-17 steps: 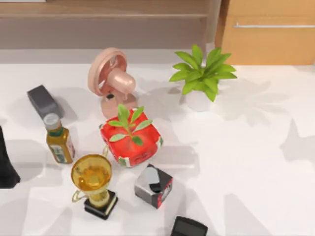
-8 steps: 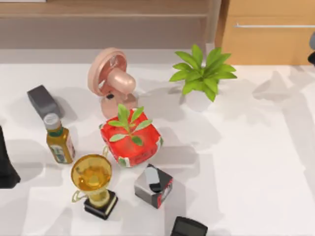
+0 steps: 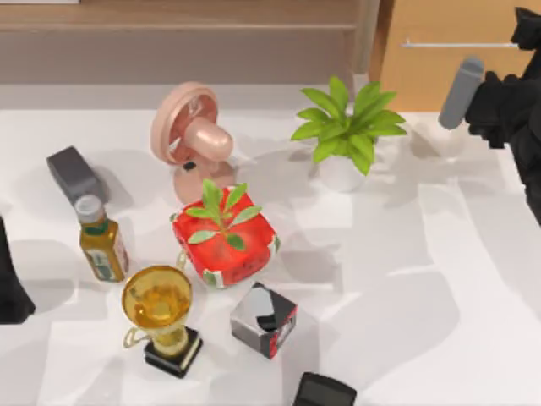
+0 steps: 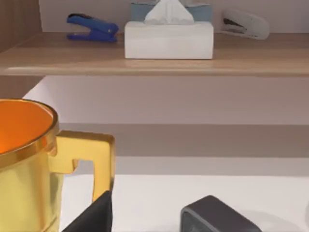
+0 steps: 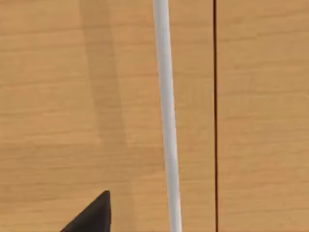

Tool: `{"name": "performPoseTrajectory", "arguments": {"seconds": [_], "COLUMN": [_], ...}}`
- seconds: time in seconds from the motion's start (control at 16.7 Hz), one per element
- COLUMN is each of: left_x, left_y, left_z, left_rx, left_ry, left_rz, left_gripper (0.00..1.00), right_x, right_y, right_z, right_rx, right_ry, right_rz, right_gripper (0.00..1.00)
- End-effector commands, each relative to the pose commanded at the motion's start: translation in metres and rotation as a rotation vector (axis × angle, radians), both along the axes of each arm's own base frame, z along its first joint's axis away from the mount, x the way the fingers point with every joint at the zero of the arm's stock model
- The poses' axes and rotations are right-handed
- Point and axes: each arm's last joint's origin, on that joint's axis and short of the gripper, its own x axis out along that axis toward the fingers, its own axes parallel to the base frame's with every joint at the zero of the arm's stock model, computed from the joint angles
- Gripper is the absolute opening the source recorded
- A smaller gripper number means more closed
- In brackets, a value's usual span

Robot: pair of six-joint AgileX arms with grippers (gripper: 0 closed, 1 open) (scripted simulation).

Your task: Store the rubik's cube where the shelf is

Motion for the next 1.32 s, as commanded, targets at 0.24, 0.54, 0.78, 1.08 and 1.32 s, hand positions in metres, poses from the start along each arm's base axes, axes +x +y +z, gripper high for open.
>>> {"name": "performPoseTrajectory", "arguments": {"seconds": [0.24,0.54,0.78,1.08,1.32], "left_x": [0.0,0.0,0.0,0.0,0.0], "left_y": [0.0,0.0,0.0,0.0,0.0], "left_z": [0.0,0.0,0.0,0.0,0.0], "left_rx": [0.0,0.0,0.0,0.0,0.0], "left_ry": [0.0,0.0,0.0,0.0,0.0], "left_rz": [0.0,0.0,0.0,0.0,0.0], "left_gripper": [1.0,1.0,1.0,1.0,1.0], "right_x": [0.01,0.009,0.023,0.035,0.035], "right_y": [0.007,0.005,-0.001,0.007,0.007], "right_z": [-0.024,-0.025,-0.023,-0.025,-0.025], "right_rx": [-0.078,-0.078,-0.078,-0.079,-0.079], "right_ry": [-0.003,0.002,-0.004,-0.003,-0.003], "right_rz": [0.004,0.0,0.002,0.004,0.004], "right_gripper": [1.0,1.0,1.0,1.0,0.85]}}
